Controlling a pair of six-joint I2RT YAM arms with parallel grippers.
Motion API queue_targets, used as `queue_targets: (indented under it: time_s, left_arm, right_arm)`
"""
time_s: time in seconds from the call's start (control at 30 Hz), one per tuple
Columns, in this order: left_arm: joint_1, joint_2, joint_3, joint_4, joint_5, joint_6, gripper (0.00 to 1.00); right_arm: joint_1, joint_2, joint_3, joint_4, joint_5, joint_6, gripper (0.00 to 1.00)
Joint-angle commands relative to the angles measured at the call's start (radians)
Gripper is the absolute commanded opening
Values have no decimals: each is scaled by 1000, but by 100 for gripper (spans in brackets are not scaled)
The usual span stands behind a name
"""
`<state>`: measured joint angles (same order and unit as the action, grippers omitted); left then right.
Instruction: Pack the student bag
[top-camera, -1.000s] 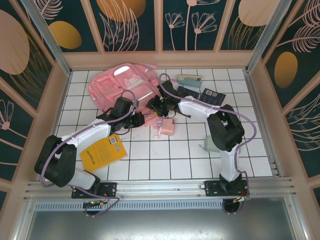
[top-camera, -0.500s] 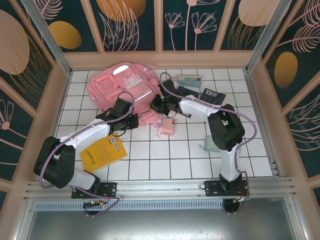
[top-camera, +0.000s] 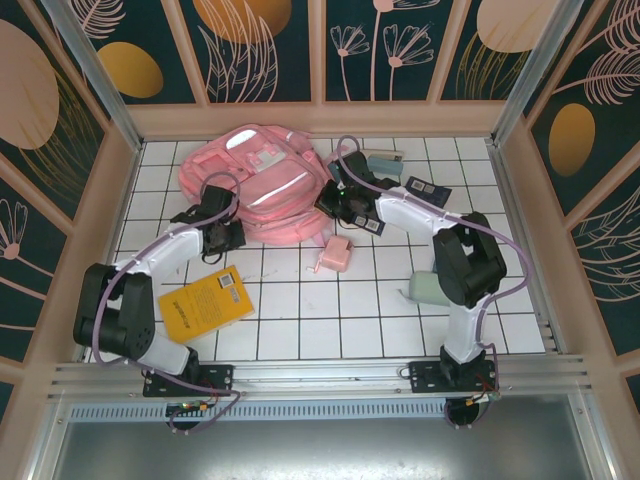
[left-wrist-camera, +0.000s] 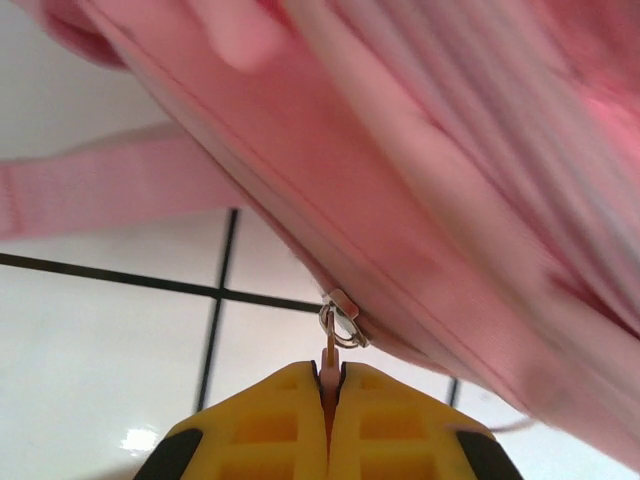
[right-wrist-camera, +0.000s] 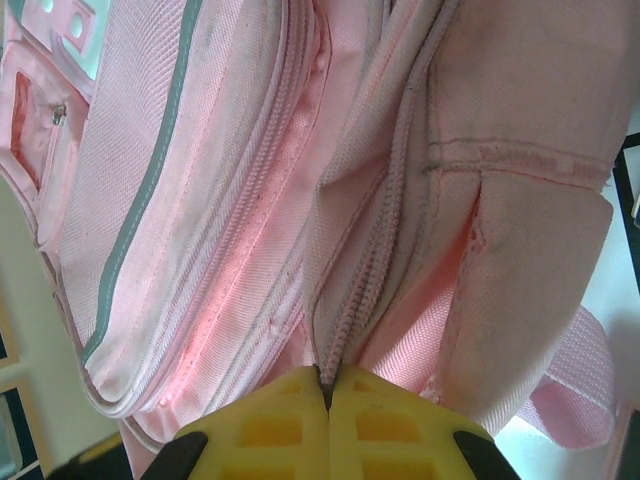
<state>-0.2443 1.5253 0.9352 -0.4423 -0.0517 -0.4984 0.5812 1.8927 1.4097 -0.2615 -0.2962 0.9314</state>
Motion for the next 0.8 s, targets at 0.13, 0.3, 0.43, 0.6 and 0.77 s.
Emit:
queue_targets:
  time_s: [0.13, 0.3, 0.43, 0.6, 0.77]
  left_arm:
    - [114, 128, 118, -65, -159, 43, 0]
    - [195, 198, 177, -15, -162, 23, 0]
    - [246, 282, 239, 5, -139, 12, 0]
    - [289, 346, 290, 14, -167, -19, 0]
    - [324, 289, 258, 16, -168, -59, 0]
  right_arm:
    - [-28, -86, -18, 2, 47, -61, 0]
    - [-29, -115, -37, 4, 43, -69, 0]
    - [-28, -135, -54, 5, 40, -74, 0]
    - [-29, -147, -64, 5, 38, -79, 0]
    - [-29, -119, -49, 19, 6, -100, 0]
